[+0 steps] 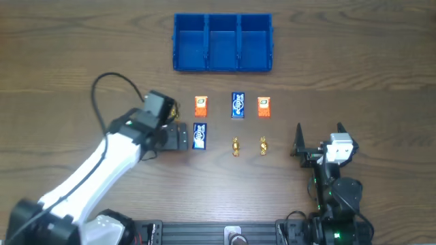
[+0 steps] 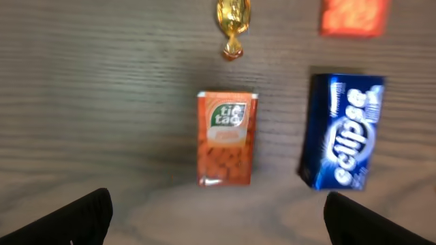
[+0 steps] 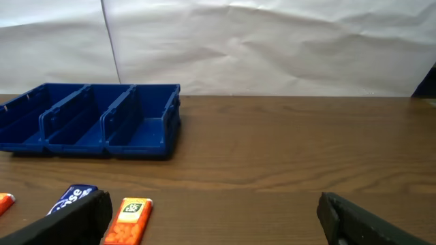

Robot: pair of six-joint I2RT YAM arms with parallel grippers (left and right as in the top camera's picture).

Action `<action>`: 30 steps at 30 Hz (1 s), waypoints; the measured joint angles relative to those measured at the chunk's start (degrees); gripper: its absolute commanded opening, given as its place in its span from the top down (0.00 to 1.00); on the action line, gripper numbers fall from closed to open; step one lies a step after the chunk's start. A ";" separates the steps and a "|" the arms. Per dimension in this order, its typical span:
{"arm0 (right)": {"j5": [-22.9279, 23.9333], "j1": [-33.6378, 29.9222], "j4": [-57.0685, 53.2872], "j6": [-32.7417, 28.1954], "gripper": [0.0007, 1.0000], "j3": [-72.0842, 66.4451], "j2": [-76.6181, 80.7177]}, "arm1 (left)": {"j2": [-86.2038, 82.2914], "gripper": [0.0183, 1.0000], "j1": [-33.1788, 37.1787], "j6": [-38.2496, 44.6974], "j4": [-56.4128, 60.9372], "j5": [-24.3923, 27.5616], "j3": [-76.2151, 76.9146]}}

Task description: Sort Candies Into Trays

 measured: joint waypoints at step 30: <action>0.00 0.00 0.00 0.00 0.00 0.00 0.00 | 13.68 0.70 -1.31 -3.32 7.28 -3.02 0.07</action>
